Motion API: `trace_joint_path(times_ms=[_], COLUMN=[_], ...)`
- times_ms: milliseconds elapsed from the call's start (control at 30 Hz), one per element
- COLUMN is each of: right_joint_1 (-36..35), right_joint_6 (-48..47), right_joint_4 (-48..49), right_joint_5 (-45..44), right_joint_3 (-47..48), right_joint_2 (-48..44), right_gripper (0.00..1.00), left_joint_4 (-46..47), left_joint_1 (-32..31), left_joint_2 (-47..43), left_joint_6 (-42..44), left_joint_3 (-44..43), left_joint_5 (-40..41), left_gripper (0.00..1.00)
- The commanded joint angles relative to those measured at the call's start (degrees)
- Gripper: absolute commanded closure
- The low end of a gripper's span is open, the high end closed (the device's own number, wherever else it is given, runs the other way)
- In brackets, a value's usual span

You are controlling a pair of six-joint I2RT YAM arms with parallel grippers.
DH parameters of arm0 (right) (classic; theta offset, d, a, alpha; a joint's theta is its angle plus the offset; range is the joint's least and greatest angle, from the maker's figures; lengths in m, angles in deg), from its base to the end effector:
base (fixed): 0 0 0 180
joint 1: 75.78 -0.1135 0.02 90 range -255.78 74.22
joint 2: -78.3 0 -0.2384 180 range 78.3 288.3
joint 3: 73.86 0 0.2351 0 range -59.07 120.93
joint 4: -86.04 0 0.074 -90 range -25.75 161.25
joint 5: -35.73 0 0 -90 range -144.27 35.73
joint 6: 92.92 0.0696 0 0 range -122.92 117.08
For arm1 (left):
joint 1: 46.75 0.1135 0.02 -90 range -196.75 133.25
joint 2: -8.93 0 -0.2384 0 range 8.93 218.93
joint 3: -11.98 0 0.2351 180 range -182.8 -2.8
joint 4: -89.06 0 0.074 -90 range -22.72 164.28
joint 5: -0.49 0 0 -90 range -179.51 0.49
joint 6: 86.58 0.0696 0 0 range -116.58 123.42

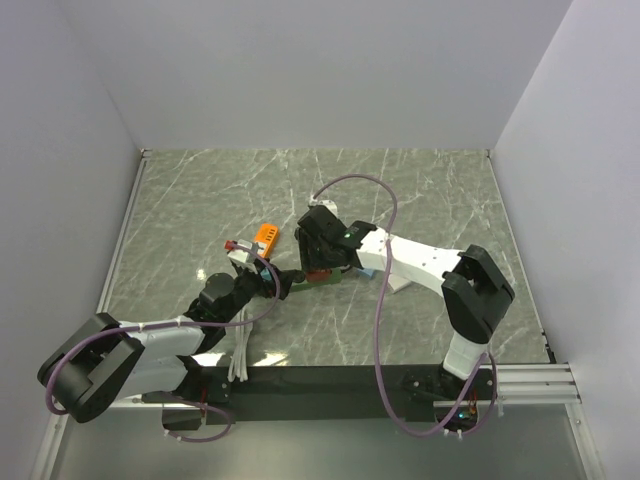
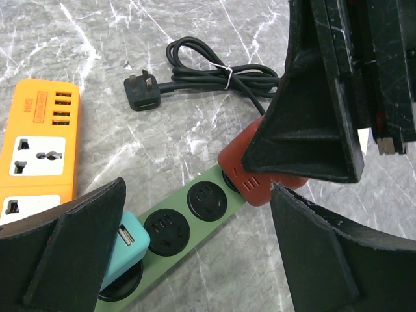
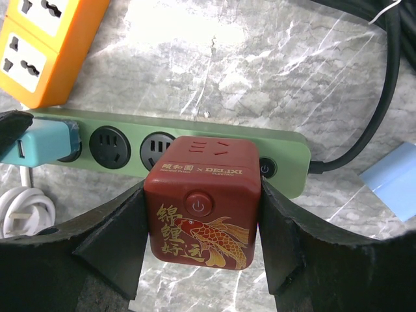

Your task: Insert the plug

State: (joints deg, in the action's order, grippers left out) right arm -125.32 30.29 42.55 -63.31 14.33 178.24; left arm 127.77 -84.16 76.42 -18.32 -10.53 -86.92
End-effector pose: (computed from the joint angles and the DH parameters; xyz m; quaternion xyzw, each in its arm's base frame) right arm 0.2502 0.2765 0.1832 -0.1118 0.9451 0.1404 0.2732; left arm 0.1907 -0.1419 0.1519 0.0866 0.7396 -0.3147 0.5886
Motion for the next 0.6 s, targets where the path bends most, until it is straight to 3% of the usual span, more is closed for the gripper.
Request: trace_joint_path(times_ms=[0, 567], right_joint_1=[-1.96, -2.23], right_joint_6=[0.63, 1.59], right_joint_4=[-0.91, 1.02], right_joint_5=[-1.68, -1.60], right_joint_3=[-2.39, -7.48], right_joint_2=[1.57, 1.66], right_gripper=[1.00, 1.00], left_joint_4=[-0.59, 0.12], left_joint_1=[0.14, 0.23], left_joint_2=[0.63, 0.98], left_joint_6=[-0.50, -0.59], left_joint_3=[0.70, 0.96], left_joint_5=[-1.71, -2.06], left_gripper=[0.01, 0.00])
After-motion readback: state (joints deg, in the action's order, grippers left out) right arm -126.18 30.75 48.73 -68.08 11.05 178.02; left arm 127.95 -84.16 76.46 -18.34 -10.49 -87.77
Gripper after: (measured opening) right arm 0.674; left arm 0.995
